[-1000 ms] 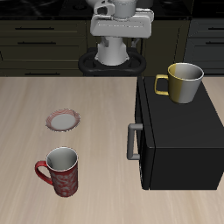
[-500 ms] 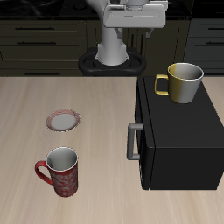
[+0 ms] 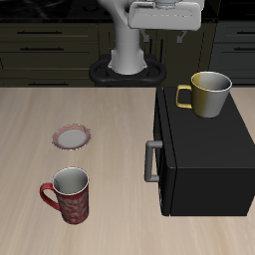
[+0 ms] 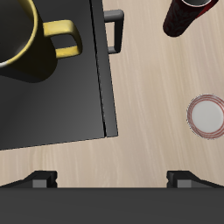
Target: Place the white and yellow mug on the plate
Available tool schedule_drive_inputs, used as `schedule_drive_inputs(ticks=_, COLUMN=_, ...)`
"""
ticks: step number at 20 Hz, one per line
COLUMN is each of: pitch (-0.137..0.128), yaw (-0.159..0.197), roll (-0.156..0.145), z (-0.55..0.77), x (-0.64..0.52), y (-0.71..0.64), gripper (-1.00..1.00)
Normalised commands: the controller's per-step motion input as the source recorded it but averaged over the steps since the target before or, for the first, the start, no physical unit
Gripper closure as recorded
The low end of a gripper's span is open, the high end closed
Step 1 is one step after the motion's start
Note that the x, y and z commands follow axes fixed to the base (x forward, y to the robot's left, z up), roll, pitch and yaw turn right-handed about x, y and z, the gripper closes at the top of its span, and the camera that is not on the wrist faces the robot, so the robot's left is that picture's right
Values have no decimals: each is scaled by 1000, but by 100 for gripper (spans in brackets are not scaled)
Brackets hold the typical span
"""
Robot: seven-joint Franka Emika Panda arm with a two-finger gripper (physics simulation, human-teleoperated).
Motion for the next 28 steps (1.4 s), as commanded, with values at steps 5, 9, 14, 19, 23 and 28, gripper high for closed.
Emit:
schedule_drive_inputs(ticks=5, pitch=-27, yaw=-46, roll=-36, z=174, x=219, y=203, gripper=-100)
schedule_drive_inputs(ticks=9, pitch=-36, yaw=-6, roll=-12, z=143, x=132, y=231, gripper=-100)
schedule_drive_inputs(ticks=14, pitch=-23, yaw=-24, roll=1, z=177, x=206, y=254, gripper=-100)
schedule_drive_inputs(ticks=19, pitch=-18, yaw=-3, roll=33, z=31, x=125, y=237, gripper=-100)
schedule_drive_inputs(ticks=23, pitch=13, yaw=0, roll=7, z=-96, x=209, y=207, gripper=-100)
schedule_drive_inputs(ticks=28, pitch=-9, yaw=-7, roll=1, z=-39, x=123, y=129, gripper=-100)
